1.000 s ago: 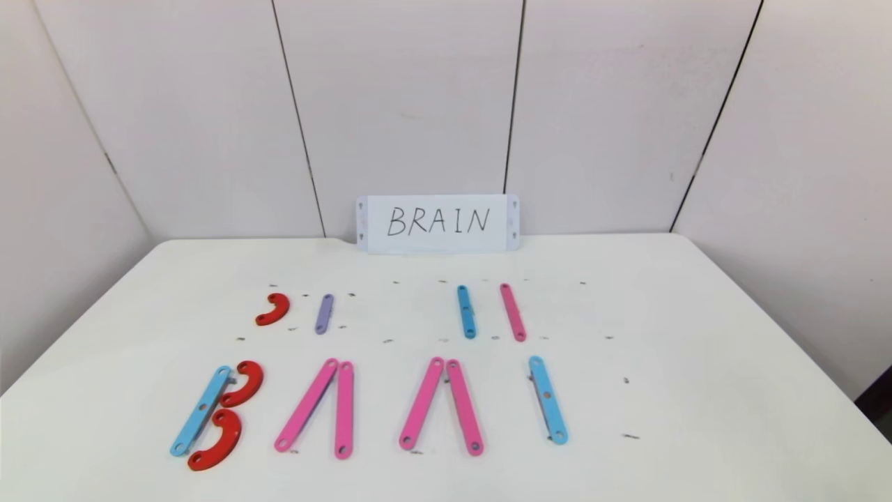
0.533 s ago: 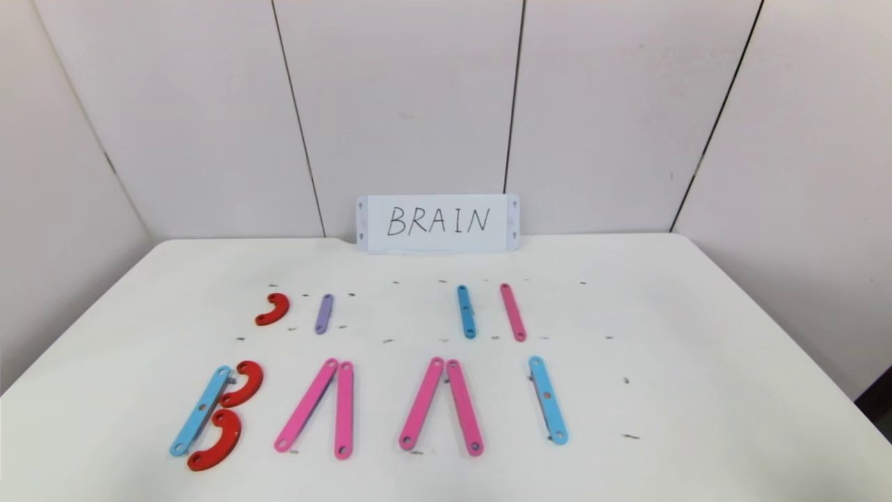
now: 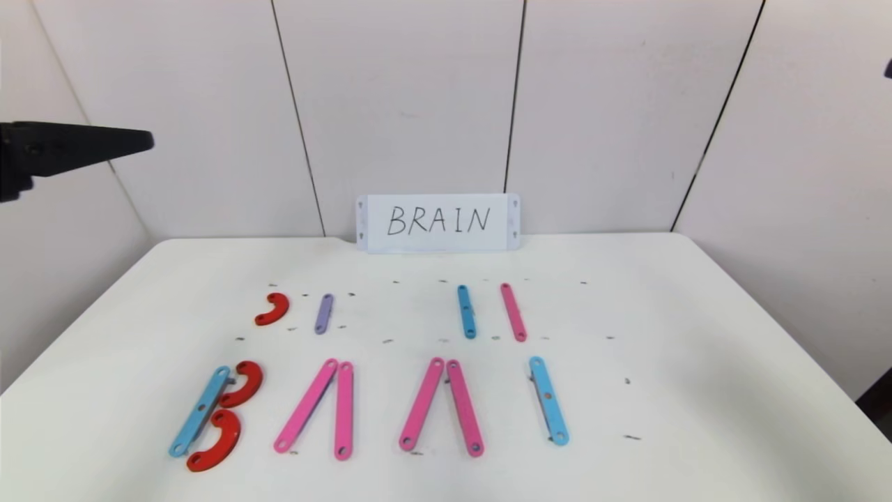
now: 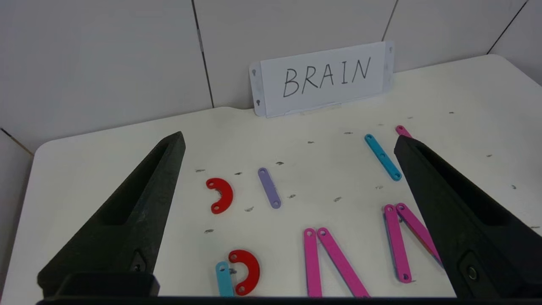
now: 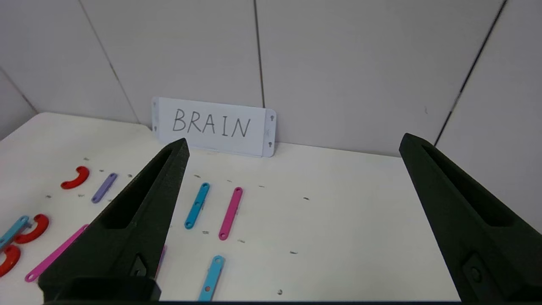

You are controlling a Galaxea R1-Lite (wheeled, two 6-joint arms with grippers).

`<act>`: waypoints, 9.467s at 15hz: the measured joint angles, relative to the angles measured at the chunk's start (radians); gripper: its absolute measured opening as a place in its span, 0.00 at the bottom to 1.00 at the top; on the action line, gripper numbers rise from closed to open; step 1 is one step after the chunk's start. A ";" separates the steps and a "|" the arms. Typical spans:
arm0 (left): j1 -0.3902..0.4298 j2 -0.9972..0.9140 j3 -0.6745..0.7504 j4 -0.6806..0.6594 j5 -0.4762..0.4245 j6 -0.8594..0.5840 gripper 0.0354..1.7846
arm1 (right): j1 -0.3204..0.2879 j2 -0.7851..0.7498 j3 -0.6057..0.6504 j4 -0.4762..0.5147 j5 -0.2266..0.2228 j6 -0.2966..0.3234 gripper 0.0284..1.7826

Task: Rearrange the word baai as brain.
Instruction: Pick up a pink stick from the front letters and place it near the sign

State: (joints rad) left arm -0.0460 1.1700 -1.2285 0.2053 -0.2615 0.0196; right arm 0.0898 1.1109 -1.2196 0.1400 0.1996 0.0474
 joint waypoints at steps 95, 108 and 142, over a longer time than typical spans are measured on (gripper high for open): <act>-0.354 0.934 -0.542 0.523 0.275 -0.314 0.15 | 0.270 0.509 -0.248 0.159 0.035 -0.102 0.98; -0.362 1.176 -0.740 0.516 0.342 -0.397 0.15 | 0.270 0.510 -0.245 0.158 0.035 -0.103 0.98; -0.450 0.900 -0.722 0.636 0.402 -0.516 0.98 | 0.254 0.504 -0.248 0.154 0.037 -0.103 0.98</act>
State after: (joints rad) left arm -0.4955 2.0704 -1.9509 0.8413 0.1409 -0.4960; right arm 0.3438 1.6153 -1.4672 0.2938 0.2362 -0.0557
